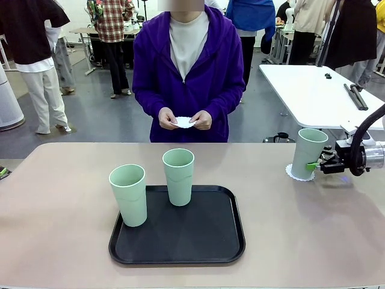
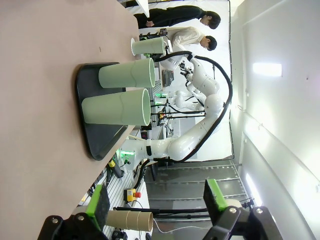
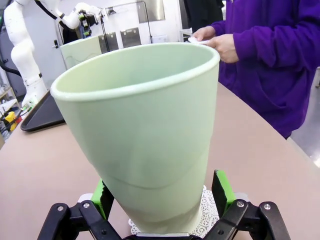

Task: Place coasters on the table and set cups on them.
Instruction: Pick up one Reusable plastic cup and place it on a coaster set by the human.

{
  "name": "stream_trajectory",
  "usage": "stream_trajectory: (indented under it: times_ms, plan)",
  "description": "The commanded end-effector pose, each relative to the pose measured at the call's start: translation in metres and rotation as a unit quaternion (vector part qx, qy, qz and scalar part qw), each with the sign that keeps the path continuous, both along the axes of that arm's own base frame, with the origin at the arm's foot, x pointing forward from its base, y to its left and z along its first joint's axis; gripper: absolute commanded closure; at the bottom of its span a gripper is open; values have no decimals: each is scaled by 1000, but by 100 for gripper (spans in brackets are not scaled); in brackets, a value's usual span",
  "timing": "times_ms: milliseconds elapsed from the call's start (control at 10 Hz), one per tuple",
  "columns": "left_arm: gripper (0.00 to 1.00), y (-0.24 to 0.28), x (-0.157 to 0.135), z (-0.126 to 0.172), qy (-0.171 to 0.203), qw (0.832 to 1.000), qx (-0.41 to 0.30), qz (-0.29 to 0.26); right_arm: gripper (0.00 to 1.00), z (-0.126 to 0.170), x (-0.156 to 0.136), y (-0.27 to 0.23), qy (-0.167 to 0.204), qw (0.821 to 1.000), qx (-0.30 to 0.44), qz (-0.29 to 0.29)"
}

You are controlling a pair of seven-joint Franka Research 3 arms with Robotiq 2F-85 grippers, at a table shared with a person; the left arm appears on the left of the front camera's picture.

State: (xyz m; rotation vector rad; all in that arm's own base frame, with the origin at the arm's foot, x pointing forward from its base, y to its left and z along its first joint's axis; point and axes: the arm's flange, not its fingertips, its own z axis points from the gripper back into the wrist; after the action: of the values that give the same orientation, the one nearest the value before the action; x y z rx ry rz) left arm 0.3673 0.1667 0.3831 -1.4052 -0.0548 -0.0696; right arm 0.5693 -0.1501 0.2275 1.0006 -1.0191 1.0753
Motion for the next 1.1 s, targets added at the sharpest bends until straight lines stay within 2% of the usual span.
stream_trajectory:
  times_ms: [0, 1000]
  plan:
    - [0, 2, 0, 1, -9, 1000, -6, -3, 0, 0, 9, 0, 11, 999, -35, -1]
    - [0, 2, 0, 1, -9, 1000, -6, -3, 0, 5, 6, -23, 30, 992, -120, -23]
